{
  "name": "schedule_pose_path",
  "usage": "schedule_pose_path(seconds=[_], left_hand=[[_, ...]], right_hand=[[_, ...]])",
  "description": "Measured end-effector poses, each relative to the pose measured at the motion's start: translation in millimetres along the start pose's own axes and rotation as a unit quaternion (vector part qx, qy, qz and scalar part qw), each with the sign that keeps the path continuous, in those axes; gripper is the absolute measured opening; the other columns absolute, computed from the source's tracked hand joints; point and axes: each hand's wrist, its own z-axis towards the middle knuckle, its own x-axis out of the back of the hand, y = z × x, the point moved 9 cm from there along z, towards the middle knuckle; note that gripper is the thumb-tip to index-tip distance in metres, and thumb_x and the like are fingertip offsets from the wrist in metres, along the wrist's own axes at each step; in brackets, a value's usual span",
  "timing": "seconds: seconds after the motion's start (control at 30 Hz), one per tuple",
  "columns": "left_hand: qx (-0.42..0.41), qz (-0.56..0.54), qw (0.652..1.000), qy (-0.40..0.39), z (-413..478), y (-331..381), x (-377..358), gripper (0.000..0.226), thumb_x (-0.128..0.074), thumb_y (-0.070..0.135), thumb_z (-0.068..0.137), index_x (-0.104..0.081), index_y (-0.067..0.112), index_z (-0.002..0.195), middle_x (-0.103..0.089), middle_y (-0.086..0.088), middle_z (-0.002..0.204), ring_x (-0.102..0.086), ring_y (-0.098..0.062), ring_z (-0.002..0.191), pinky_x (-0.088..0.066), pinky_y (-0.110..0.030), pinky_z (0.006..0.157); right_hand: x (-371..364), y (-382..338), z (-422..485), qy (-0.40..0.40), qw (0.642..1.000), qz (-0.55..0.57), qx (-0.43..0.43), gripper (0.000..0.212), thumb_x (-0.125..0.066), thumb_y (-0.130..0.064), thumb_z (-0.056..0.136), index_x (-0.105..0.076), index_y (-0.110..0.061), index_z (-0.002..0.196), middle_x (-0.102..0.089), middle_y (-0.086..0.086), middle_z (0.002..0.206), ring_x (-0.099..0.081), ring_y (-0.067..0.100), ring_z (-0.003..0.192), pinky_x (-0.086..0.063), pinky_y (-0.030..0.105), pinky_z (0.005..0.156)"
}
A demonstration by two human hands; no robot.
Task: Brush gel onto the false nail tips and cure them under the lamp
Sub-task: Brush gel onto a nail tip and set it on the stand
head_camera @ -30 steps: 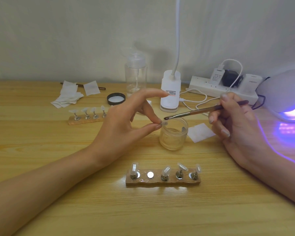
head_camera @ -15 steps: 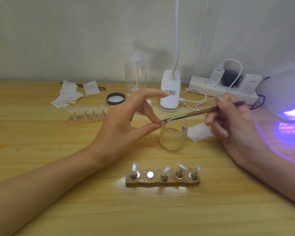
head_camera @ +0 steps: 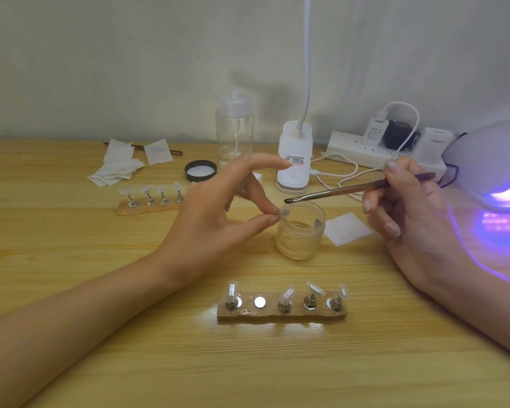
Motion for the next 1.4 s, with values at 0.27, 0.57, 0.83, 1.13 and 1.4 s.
schedule_pose_path(seconds=[0.27,0.57,0.83,1.13,1.4], left_hand=[[0.040,-0.030,0.999,-0.003,0,-6,-2,0.054,-0.079,0.011,0.085,-0.054,0.026,0.132,-0.072,0.009,0.081,-0.066,-0.014,0.085,-0.040,-0.034,0.059],[0.061,-0.048,0.997,-0.003,-1,-12,-2,0.054,-0.076,0.015,0.085,-0.054,0.029,0.132,-0.071,0.010,0.081,-0.066,-0.013,0.084,-0.038,-0.045,0.060],[0.056,-0.040,0.998,-0.001,0,-11,-3,0.053,-0.076,0.014,0.084,-0.055,0.028,0.131,-0.072,0.008,0.080,-0.065,-0.019,0.082,-0.038,-0.045,0.060],[0.057,-0.040,0.998,0.000,0,-11,-3,0.053,-0.075,0.015,0.083,-0.054,0.029,0.130,-0.071,0.009,0.079,-0.067,-0.017,0.083,-0.039,-0.045,0.059],[0.055,-0.036,0.998,0.000,-1,-10,-3,0.052,-0.075,0.015,0.083,-0.055,0.028,0.130,-0.070,0.011,0.079,-0.068,-0.016,0.085,-0.039,-0.042,0.059]], right_hand=[[7,0,0,0.028,0.999,-0.017,0.008,0.031,-0.048,-0.019,0.100,-0.049,-0.025,0.069,-0.060,0.005,0.054,-0.028,0.006,0.032,-0.028,0.014,0.039],[-3,-6,-1,-0.015,0.999,-0.032,0.041,0.027,-0.049,-0.025,0.097,-0.054,-0.026,0.071,-0.063,0.008,0.058,-0.030,0.009,0.034,-0.030,0.014,0.041],[2,-10,-2,0.005,0.997,-0.058,0.058,0.022,-0.050,-0.024,0.097,-0.049,-0.020,0.074,-0.061,0.008,0.054,-0.029,0.009,0.032,-0.029,0.016,0.039],[0,-11,-4,0.004,0.999,-0.011,0.051,0.025,-0.049,-0.024,0.098,-0.046,-0.023,0.074,-0.062,0.005,0.056,-0.029,0.006,0.033,-0.031,0.011,0.041],[-5,-15,-5,-0.012,0.996,-0.049,0.070,0.026,-0.049,-0.025,0.097,-0.054,-0.026,0.071,-0.063,0.008,0.057,-0.028,0.008,0.032,-0.027,0.015,0.039]])
